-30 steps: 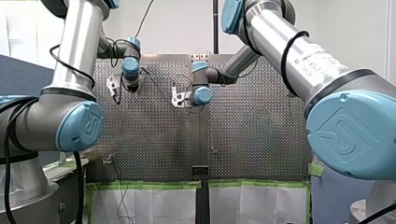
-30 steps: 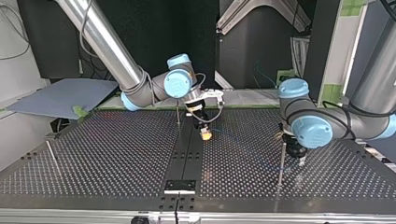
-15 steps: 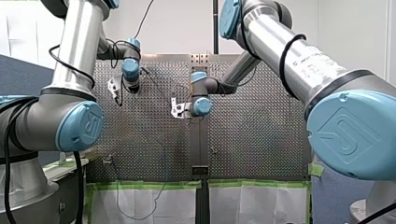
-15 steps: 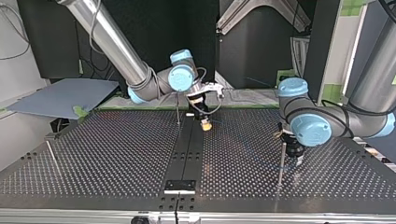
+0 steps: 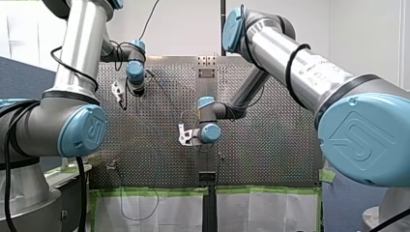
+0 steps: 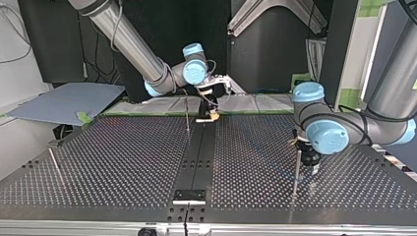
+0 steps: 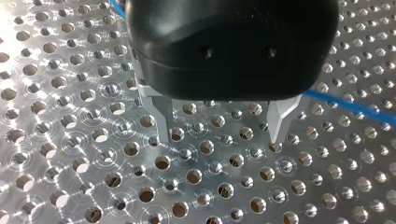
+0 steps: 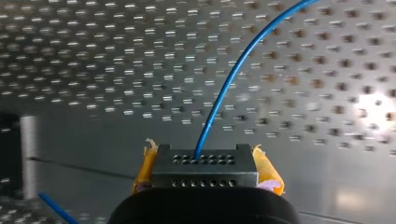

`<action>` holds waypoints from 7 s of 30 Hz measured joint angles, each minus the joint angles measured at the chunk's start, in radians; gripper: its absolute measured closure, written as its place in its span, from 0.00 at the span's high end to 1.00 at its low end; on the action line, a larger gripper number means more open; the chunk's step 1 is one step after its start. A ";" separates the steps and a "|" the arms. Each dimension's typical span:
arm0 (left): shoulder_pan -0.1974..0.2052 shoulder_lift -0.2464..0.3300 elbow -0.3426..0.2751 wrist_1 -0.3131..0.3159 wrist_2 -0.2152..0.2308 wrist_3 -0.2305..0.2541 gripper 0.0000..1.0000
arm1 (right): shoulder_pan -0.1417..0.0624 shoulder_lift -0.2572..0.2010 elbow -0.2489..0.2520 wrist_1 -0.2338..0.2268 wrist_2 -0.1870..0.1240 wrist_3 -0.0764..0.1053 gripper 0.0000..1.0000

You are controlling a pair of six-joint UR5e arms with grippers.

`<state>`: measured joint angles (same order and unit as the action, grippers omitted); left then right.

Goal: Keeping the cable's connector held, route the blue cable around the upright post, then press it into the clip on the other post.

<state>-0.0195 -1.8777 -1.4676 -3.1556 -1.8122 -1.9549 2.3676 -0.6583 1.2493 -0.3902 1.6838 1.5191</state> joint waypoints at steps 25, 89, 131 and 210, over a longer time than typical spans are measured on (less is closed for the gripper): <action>-0.001 0.000 0.000 0.003 0.003 0.006 1.00 | -0.015 0.197 0.077 -0.162 0.034 0.013 0.00; -0.002 0.001 0.000 0.002 -0.002 0.004 1.00 | -0.185 0.090 0.566 -0.697 0.128 0.106 0.00; 0.030 0.002 -0.079 0.093 0.102 -0.267 1.00 | -0.232 -0.019 0.832 -1.001 0.065 0.104 0.00; 0.004 0.032 -0.252 0.229 -0.164 -0.161 1.00 | -0.233 -0.019 0.832 -1.001 0.045 0.106 0.00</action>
<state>-0.0157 -1.8459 -1.7198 -2.9264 -1.9760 -2.1159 2.1346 -0.6773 2.0815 -1.3915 1.7290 1.6247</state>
